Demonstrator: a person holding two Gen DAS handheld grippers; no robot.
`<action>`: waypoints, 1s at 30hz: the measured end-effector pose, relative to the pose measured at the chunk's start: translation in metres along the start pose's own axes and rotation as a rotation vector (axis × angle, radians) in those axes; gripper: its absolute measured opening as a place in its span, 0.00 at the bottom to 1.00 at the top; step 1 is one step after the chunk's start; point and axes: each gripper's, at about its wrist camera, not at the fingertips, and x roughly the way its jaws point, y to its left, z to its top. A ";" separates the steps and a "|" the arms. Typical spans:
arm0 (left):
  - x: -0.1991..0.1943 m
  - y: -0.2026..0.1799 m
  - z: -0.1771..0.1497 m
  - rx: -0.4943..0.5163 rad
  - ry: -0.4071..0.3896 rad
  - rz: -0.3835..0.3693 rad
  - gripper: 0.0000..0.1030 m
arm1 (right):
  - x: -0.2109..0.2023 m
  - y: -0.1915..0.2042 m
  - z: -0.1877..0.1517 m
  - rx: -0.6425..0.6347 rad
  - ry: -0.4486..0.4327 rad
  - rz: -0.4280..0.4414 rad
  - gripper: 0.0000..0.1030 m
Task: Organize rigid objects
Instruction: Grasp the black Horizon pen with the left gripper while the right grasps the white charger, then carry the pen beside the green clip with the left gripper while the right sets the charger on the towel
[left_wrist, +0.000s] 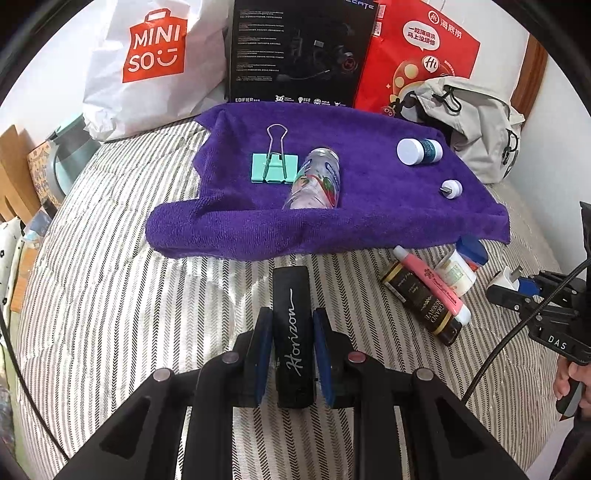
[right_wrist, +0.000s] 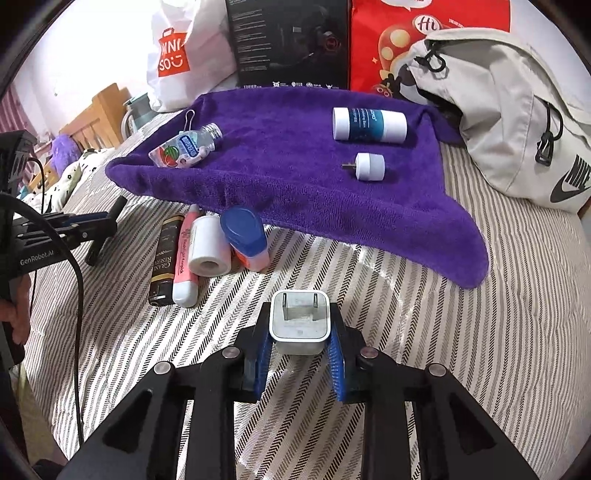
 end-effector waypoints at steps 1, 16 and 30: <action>0.001 -0.001 0.000 0.007 0.004 0.006 0.21 | 0.000 0.000 0.000 -0.001 0.000 0.000 0.27; 0.008 -0.009 -0.005 0.055 0.005 0.075 0.20 | 0.001 0.000 0.001 -0.004 0.003 0.001 0.26; -0.023 0.005 0.021 0.003 -0.040 0.040 0.20 | -0.022 0.002 0.030 -0.026 -0.039 0.014 0.26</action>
